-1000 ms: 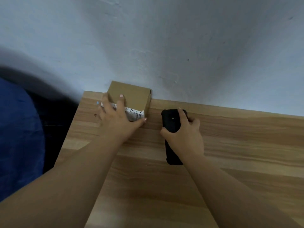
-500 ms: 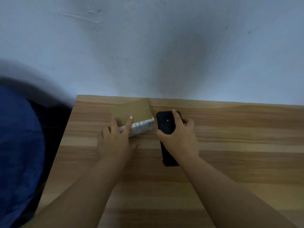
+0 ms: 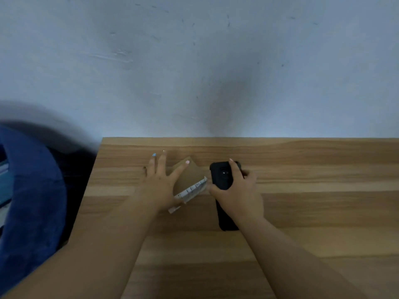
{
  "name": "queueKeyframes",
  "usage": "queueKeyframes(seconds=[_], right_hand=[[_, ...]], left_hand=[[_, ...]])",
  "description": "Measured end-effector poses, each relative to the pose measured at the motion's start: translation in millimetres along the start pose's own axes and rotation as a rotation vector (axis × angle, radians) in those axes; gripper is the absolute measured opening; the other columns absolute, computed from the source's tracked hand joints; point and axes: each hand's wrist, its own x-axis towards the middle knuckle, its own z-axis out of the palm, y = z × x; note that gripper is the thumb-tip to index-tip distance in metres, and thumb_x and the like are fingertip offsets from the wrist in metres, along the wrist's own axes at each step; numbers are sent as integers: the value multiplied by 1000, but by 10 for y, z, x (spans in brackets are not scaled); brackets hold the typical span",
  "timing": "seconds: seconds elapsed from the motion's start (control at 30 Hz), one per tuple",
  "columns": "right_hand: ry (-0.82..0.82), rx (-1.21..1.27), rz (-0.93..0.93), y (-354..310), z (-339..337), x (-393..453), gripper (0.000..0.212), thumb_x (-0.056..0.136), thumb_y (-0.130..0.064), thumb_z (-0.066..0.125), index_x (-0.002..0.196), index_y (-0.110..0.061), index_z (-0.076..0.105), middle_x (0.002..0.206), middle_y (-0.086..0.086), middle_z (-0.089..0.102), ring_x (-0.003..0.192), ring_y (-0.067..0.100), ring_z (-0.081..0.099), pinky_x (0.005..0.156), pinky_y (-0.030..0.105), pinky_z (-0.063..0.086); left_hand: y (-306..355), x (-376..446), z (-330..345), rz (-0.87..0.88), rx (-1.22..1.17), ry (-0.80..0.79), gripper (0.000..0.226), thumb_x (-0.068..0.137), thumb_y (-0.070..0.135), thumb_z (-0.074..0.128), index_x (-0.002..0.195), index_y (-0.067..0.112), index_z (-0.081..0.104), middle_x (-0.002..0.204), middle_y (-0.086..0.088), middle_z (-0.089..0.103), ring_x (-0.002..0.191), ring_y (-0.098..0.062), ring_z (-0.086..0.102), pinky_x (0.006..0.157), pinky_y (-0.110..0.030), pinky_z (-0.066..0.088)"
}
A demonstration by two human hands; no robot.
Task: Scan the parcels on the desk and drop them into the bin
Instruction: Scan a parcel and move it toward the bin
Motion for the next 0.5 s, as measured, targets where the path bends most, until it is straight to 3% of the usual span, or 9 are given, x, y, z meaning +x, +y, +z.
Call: queueKeyframes(seconds=[0.13,0.3,0.43,0.5], right_hand=[[27,7,12,32,20,-22,89,85,-61,64,156,-46,14,148,7,28,115,29,54,76,35,51],[57,32,43,198,-37,-186,89,81,-64,63,156,-44,17,148,6,29,118,30,54,86,44,56],[59,59,23,367,-154,-425,88,82,-57,66,155,-43,19,146,3,29,117,27,54,87,41,55],[50,78,-3,456,-223,-570,87,83,-55,67,156,-43,20,144,2,29,114,26,54,86,39,54]], left_hand=[[16,153,105,6,-68,-128,111,75,70,66,150,51,-13,159,-15,-8,143,-45,12,116,-57,24],[219,-11,205,-60,-107,-127,98,85,59,62,153,45,-8,154,-19,12,134,-40,32,108,-48,37],[410,-308,238,-162,-410,-154,94,84,64,60,151,51,-5,156,-19,18,131,-37,42,104,-44,42],[497,-542,333,-199,-618,-158,94,79,70,59,147,58,-5,154,-17,29,129,-34,47,104,-45,43]])
